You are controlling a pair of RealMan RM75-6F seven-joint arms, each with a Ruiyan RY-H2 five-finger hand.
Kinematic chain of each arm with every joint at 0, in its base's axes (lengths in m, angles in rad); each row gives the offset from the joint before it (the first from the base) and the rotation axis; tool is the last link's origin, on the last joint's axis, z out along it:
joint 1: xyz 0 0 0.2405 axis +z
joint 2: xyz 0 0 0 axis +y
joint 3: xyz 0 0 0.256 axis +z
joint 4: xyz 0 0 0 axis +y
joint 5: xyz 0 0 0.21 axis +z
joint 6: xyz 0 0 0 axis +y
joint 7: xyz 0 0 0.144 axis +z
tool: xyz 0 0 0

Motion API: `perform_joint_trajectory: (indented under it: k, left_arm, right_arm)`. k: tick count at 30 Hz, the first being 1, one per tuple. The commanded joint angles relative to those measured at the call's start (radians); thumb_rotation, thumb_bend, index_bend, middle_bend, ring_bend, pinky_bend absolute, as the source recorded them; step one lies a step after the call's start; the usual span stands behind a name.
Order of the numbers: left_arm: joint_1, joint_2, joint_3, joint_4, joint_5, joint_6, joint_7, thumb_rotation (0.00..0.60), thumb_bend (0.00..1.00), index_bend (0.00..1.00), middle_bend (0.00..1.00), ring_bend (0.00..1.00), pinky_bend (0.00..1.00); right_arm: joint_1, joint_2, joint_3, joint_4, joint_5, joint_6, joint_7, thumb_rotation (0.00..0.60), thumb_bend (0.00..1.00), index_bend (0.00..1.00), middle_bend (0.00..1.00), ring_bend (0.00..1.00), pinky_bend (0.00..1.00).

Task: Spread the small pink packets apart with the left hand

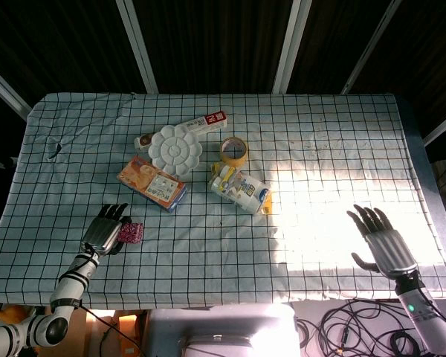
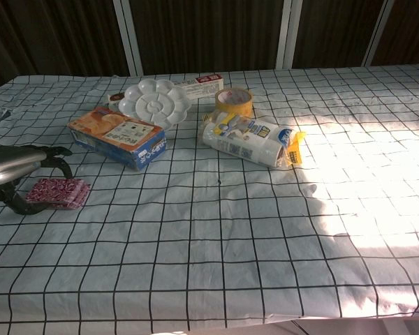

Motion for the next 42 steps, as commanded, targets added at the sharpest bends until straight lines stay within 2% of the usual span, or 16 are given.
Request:
perform_joint_trajectory:
  k: [1, 6, 11, 19, 21, 23, 26, 28, 36, 42]
  left_arm:
    - [0.007, 0.008, 0.001, -0.005, 0.012, 0.019, -0.008, 0.600, 0.37, 0.44, 0.00, 0.00, 0.00]
    - [0.032, 0.037, 0.008, -0.019, 0.047, 0.078, -0.020, 0.600, 0.37, 0.53, 0.02, 0.00, 0.00]
    - [0.062, 0.075, 0.019, -0.015, 0.047, 0.108, -0.029, 0.600, 0.37, 0.55, 0.02, 0.00, 0.00]
    - [0.067, 0.061, 0.011, 0.123, -0.026, 0.016, -0.090, 0.600, 0.37, 0.54, 0.03, 0.00, 0.00]
    - [0.067, 0.055, 0.012, 0.153, -0.033, -0.011, -0.112, 0.600, 0.37, 0.48, 0.03, 0.00, 0.00]
    - [0.068, 0.052, 0.013, 0.168, -0.021, -0.021, -0.133, 0.600, 0.37, 0.30, 0.02, 0.00, 0.00]
    - [0.070, 0.056, 0.016, 0.167, -0.010, -0.030, -0.147, 0.600, 0.37, 0.09, 0.00, 0.00, 0.00]
    - [0.069, 0.062, 0.017, 0.157, -0.015, -0.036, -0.140, 0.600, 0.37, 0.01, 0.00, 0.00, 0.00]
    - [0.075, 0.116, 0.022, 0.049, -0.024, -0.014, -0.101, 0.600, 0.34, 0.00, 0.00, 0.00, 0.00]
    - [0.080, 0.173, 0.037, -0.087, 0.093, 0.019, -0.140, 0.600, 0.34, 0.04, 0.00, 0.00, 0.00]
  right_arm:
    - [0.000, -0.001, 0.001, 0.000, 0.000, 0.000, -0.001, 0.600, 0.24, 0.00, 0.00, 0.00, 0.00]
    - [-0.002, -0.001, 0.001, 0.000, 0.002, -0.003, -0.003, 0.600, 0.24, 0.00, 0.00, 0.00, 0.00]
    - [-0.004, -0.001, 0.000, -0.002, 0.000, -0.001, -0.006, 0.600, 0.24, 0.00, 0.00, 0.00, 0.00]
    - [-0.006, -0.005, -0.004, -0.005, -0.006, -0.004, -0.015, 0.600, 0.24, 0.00, 0.00, 0.00, 0.00]
    - [-0.005, -0.005, -0.004, -0.005, -0.005, -0.007, -0.016, 0.600, 0.24, 0.00, 0.00, 0.00, 0.00]
    - [-0.004, -0.005, -0.002, -0.005, -0.004, -0.007, -0.017, 0.600, 0.24, 0.00, 0.00, 0.00, 0.00]
    - [-0.004, -0.005, -0.002, -0.006, -0.004, -0.007, -0.016, 0.600, 0.24, 0.00, 0.00, 0.00, 0.00]
    - [-0.005, -0.004, -0.002, -0.006, -0.005, -0.008, -0.014, 0.600, 0.24, 0.00, 0.00, 0.00, 0.00]
    - [-0.009, 0.002, -0.001, -0.008, -0.008, 0.000, -0.005, 0.600, 0.24, 0.00, 0.00, 0.00, 0.00]
    - [-0.011, 0.003, -0.004, -0.010, -0.015, 0.002, 0.000, 0.600, 0.24, 0.00, 0.00, 0.00, 0.00]
